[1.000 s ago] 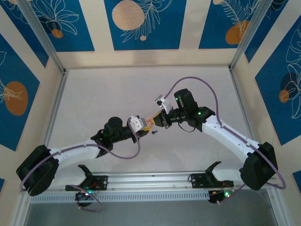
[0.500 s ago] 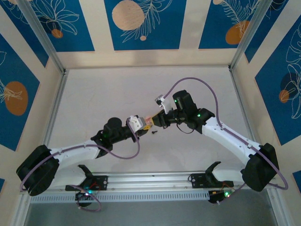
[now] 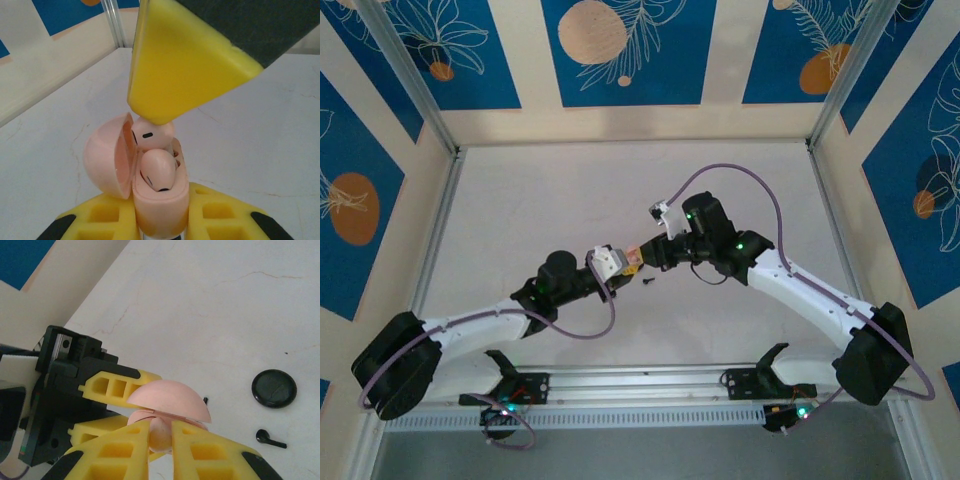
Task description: Insert the wireless bluetooth earbuds into the charging case
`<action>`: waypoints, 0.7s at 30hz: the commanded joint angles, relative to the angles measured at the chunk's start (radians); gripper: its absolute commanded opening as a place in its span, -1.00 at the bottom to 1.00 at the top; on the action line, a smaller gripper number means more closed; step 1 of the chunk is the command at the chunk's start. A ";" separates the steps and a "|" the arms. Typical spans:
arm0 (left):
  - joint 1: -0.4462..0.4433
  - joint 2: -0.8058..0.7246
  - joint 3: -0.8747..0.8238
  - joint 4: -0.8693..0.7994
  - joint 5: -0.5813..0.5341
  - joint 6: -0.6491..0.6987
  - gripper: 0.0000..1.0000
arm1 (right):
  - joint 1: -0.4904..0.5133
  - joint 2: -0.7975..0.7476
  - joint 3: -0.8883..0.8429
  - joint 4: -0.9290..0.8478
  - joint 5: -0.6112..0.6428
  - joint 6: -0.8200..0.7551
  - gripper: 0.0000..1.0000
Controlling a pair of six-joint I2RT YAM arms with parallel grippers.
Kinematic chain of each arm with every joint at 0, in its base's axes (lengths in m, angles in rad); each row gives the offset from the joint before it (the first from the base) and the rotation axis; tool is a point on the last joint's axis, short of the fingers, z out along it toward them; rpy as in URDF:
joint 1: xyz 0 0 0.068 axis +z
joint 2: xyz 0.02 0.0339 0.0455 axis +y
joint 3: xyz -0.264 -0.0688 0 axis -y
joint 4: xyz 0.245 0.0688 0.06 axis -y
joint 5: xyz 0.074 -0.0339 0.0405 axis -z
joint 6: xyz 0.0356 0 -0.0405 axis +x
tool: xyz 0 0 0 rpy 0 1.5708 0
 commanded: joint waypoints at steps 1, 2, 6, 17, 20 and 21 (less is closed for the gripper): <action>-0.009 -0.049 0.013 0.148 -0.013 0.020 -0.60 | 0.024 0.019 0.012 -0.076 0.033 0.081 -0.67; -0.010 -0.050 0.013 0.147 -0.016 0.019 -0.60 | 0.029 0.020 0.013 -0.073 0.028 0.084 -0.67; -0.009 -0.053 0.013 0.151 -0.023 0.022 -0.60 | 0.048 0.025 0.020 -0.084 0.048 0.094 -0.67; -0.010 -0.050 0.015 0.160 -0.045 0.022 -0.60 | 0.049 0.056 0.071 -0.155 0.061 0.203 -0.65; -0.009 -0.050 0.015 0.163 -0.031 0.025 -0.60 | 0.050 0.052 0.061 -0.130 0.038 0.187 -0.65; -0.009 -0.050 0.014 0.164 -0.025 0.026 -0.60 | 0.049 0.049 0.059 -0.122 0.031 0.176 -0.65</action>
